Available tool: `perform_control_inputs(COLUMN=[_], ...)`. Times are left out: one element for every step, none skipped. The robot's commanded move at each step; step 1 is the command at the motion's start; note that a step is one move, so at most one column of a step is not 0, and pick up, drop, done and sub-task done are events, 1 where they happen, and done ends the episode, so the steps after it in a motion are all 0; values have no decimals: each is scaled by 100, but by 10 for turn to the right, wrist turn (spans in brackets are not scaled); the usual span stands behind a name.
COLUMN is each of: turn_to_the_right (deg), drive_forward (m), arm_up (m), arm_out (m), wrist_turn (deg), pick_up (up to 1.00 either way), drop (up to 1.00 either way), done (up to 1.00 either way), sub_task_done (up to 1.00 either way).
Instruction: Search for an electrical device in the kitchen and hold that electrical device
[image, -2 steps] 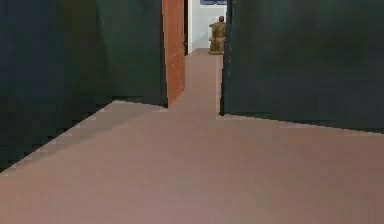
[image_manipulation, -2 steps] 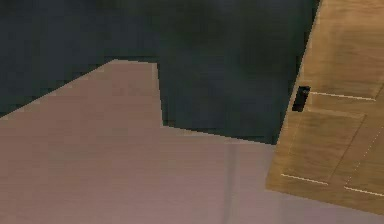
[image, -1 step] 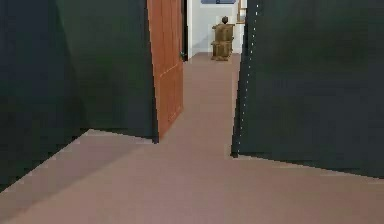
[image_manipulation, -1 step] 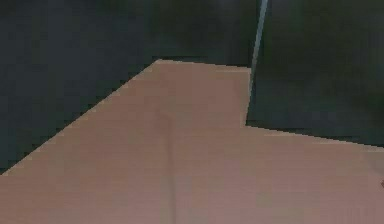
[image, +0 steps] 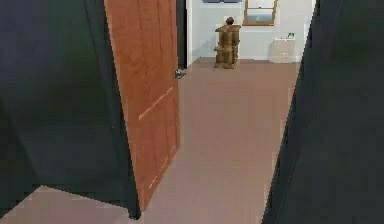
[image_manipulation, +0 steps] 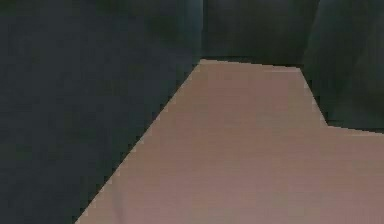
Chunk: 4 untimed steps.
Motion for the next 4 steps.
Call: perform_control_inputs(turn_to_the_right=[0,180,0,360], drive_forward=[80,0,45,0], arm_up=[0,0,0,0], arm_out=[0,0,0,0], wrist_turn=[0,0,0,0], pick_up=[0,0,0,0], drop=[0,0,0,0], done=[0,0,0,0], sub_task_done=[0,0,0,0])
